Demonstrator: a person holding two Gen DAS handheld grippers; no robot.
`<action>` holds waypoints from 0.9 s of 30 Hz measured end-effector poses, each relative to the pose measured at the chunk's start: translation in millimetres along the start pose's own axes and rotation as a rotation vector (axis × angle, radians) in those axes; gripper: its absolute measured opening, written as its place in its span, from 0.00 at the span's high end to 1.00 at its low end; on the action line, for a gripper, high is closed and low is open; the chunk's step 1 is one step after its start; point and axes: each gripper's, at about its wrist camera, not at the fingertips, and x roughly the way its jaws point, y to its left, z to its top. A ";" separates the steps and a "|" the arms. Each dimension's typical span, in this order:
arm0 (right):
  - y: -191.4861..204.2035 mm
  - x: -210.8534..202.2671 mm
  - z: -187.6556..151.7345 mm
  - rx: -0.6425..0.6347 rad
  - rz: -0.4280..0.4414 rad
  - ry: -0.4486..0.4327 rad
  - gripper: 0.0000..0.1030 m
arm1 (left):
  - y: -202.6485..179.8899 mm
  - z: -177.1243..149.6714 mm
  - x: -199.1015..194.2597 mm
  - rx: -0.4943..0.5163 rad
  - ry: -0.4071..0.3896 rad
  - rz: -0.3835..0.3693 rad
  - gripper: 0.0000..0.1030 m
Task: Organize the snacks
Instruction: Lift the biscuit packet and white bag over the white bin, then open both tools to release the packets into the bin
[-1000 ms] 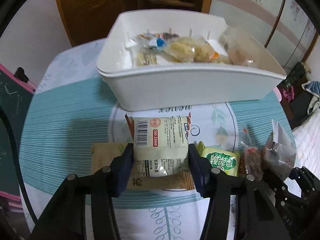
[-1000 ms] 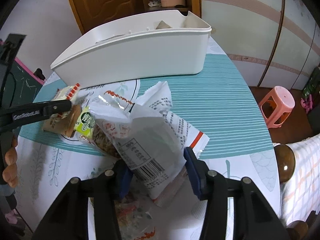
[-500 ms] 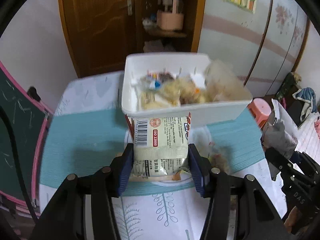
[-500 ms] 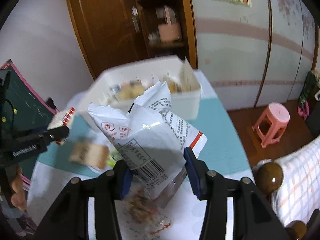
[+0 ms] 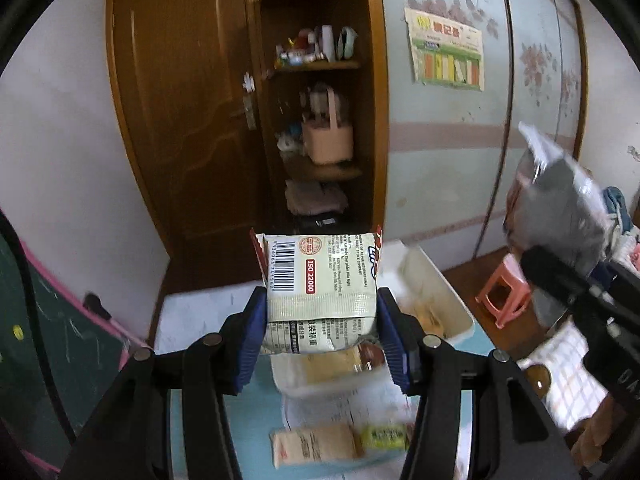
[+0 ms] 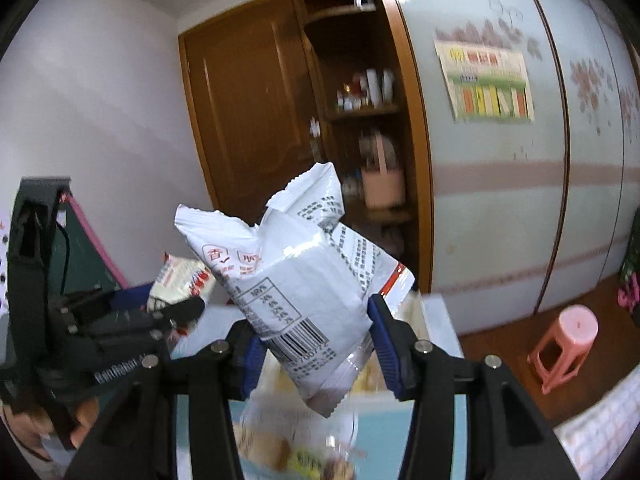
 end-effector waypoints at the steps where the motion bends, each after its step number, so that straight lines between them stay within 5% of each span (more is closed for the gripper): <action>1: 0.4 1.5 8.7 -0.004 -0.005 -0.015 0.53 | 1.2 9.8 3.6 -0.004 -0.007 0.005 0.50; 7: -8.4 32.3 53.9 0.004 -0.069 -0.059 0.53 | 7.6 54.1 50.5 -0.036 0.004 0.033 0.50; 15: -19.8 105.5 40.4 -0.012 -0.156 0.097 0.51 | 6.0 45.5 140.9 -0.036 0.131 0.071 0.49; 18: -22.0 135.3 17.2 -0.036 -0.157 0.199 0.51 | 2.6 28.6 167.9 -0.015 0.189 0.076 0.35; 20: -22.2 149.5 1.3 -0.048 -0.139 0.267 0.46 | 2.0 18.8 179.1 -0.011 0.221 0.050 0.03; 27: -22.5 155.9 -23.9 -0.045 -0.116 0.328 0.19 | 8.2 -1.4 197.0 -0.045 0.318 0.018 0.01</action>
